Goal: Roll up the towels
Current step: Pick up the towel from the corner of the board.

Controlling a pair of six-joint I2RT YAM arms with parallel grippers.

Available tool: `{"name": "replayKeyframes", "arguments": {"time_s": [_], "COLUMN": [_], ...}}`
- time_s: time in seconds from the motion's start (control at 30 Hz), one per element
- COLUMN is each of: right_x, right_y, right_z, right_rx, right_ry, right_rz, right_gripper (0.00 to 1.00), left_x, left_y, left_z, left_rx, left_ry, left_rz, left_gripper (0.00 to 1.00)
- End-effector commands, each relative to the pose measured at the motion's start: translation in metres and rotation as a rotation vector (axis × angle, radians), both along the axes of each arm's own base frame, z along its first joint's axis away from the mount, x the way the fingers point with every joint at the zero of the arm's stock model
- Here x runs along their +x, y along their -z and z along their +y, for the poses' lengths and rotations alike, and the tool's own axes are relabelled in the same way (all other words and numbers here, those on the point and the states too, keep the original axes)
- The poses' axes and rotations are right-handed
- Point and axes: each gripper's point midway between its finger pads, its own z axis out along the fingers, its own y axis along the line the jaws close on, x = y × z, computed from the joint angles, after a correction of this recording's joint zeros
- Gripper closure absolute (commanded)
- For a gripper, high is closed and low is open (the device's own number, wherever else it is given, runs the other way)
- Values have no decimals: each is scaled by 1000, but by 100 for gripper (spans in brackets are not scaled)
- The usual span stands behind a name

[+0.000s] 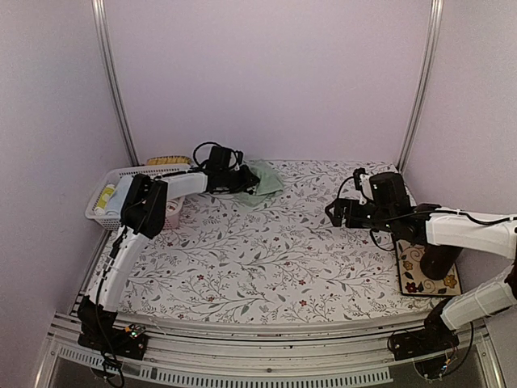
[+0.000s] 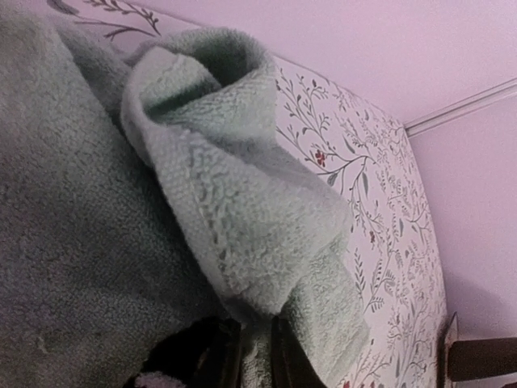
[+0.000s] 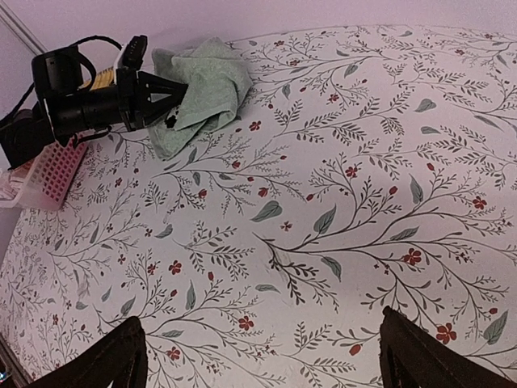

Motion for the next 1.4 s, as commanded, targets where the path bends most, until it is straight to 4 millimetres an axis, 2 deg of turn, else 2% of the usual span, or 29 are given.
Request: {"name": "replayKeyframes", "arguments": {"time_s": [0.0, 0.03, 0.2, 0.3, 0.5, 0.6, 0.67, 0.7, 0.73, 0.77, 0.83, 0.87, 0.93, 1.1, 1.13, 1.17, 1.37], "right_x": [9, 10, 16, 23, 30, 34, 39, 42, 45, 49, 57, 61, 69, 100, 104, 114, 157], "right_y": [-20, -23, -28, -26, -30, -32, -33, -31, -27, -24, -12, -12, -3, 15, 26, 21, 41], "right_z": [9, 11, 25, 29, 23, 17, 21, 25, 28, 32, 42, 45, 53, 71, 73, 80, 115], "right_rx": [1, 3, -16, -42, -72, -93, -83, -78, -73, -69, -58, -44, -27, 35, 51, 82, 202], "right_ry": [-37, -49, -120, -135, -95, -60, -58, -65, -67, -71, -84, -81, -86, -84, -87, -95, -119], "right_rz": [-48, -55, -80, -80, -103, -115, -110, -99, -82, -67, -31, -27, -8, 42, 71, 68, 144], "right_gripper": [0, 1, 4, 4, 3, 2, 0, 1, 1, 1, 1, 1, 1, 1, 1, 1, 1], "left_x": [-14, -17, -38, -53, -94, -115, -121, -121, -120, -117, -110, -104, -93, -63, -57, -50, -23], "left_y": [-14, -13, -17, -22, -38, -51, -68, -73, -78, -83, -81, -84, -84, -79, -76, -72, -47], "left_z": [-24, -28, -52, -73, -120, -131, -122, -112, -100, -88, -66, -59, -42, -8, -3, 1, 9], "left_rx": [-48, -53, -77, -104, -136, -161, -193, -197, -195, -183, -128, -108, -82, -79, -79, -73, -70], "left_ry": [63, 70, 116, 166, 280, 332, 328, 304, 277, 247, 193, 174, 142, 76, 66, 58, 52], "left_rz": [-15, -10, -13, -16, -44, -65, -86, -94, -107, -122, -124, -137, -139, -134, -131, -125, -89], "left_gripper": [95, 99, 100, 100, 100, 100, 100, 93, 80, 71, 57, 51, 43, 37, 36, 35, 35]}}
